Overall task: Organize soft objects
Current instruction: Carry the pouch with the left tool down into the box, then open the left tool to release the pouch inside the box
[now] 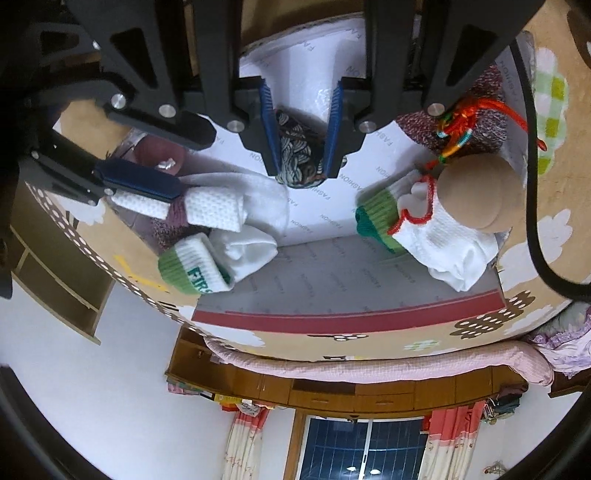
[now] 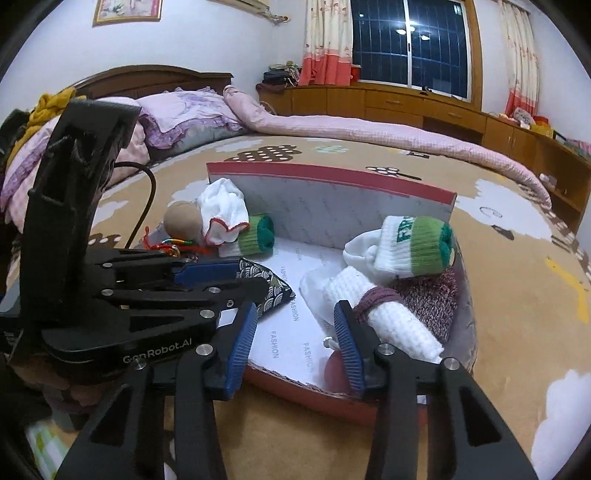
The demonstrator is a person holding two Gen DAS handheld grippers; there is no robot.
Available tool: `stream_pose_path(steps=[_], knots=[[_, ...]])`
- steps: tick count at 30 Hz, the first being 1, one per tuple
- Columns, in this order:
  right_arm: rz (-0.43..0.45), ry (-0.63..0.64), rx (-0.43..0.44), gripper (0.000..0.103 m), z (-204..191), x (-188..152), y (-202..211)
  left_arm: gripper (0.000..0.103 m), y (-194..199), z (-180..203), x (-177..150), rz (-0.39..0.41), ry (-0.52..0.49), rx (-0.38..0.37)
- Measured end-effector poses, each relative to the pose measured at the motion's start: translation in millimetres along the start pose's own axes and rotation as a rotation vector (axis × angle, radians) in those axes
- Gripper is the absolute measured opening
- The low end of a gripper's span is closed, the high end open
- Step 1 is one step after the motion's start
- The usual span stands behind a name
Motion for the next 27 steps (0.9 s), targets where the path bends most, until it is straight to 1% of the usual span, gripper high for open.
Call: stream_pose_path(steps=[2,6,8,9,10,11,20,27], knots=[[-0.001,-0.012,0.014,0.046,1.5,-0.5,-0.4,0.025,-0.2,0.5,0.2,0.000,-0.001,0.000],[0.001,-0.013,0.009,0.046,2.0,-1.2,-0.5,0.026,-0.5,0.4,0.3,-0.001,0.000,0.003],[0.001,-0.014,0.008,0.046,2.1,-1.4,-0.6,0.031,-2.3,0.0,0.3,-0.006,0.006,0.010],[0.000,-0.018,0.006,0.046,2.5,-1.7,-0.6,0.037,-3.4,-0.7,0.6,-0.010,0.011,0.015],[-0.001,-0.022,0.006,0.046,3.1,-1.7,-0.5,0.042,-5.0,-2.4,0.3,-0.016,0.019,0.020],[-0.003,-0.027,0.002,0.046,4.2,-1.9,-0.9,0.043,-5.3,-3.6,0.1,-0.018,0.025,0.019],[-0.004,-0.034,-0.013,0.046,6.1,-1.2,-1.8,0.044,-5.9,-7.0,0.2,-0.017,0.028,0.021],[-0.003,-0.037,-0.019,0.046,7.2,-1.3,-1.7,0.049,-6.2,-9.2,-0.8,-0.017,0.027,0.033]])
Point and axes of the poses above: each gripper's, at about its wrist camera, not at the fingertips, and y roughly against the way its jaws point, z to its right, x to its top, the point moved 6 cm from there along -y, roughly the way its jaws point, and after that the axes turned 5 degrees about -y, right-handed, at the moved point
